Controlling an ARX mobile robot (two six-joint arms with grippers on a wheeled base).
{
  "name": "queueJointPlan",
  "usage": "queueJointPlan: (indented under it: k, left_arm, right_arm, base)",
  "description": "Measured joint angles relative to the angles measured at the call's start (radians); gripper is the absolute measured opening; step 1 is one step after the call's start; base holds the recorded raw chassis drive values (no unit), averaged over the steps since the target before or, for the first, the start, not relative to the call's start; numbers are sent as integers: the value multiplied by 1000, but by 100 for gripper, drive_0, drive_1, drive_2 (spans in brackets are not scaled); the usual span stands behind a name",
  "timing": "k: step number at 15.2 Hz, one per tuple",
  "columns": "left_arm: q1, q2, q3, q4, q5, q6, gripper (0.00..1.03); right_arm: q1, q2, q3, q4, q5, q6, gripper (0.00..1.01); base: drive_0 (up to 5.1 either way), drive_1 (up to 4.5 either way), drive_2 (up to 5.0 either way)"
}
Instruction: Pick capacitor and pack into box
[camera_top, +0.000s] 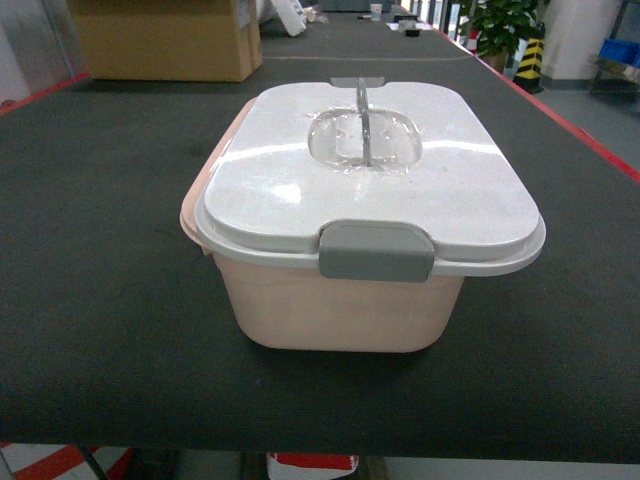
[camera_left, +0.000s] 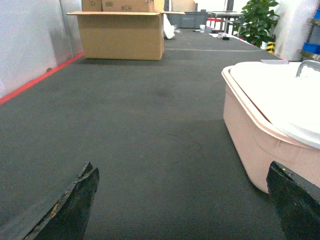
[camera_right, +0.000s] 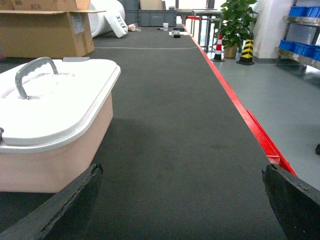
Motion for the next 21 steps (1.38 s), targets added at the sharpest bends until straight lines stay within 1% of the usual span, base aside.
queueJointPlan:
  k: [1, 21]
  left_arm:
    - [0, 0, 0, 0, 0, 0, 97]
    - [0, 0, 0, 0, 0, 0, 98]
  right_arm:
    - [0, 0, 0, 0, 0, 0, 98]
    - [0, 0, 0, 0, 0, 0, 98]
  base:
    - [0, 0, 0]
    - [0, 0, 0]
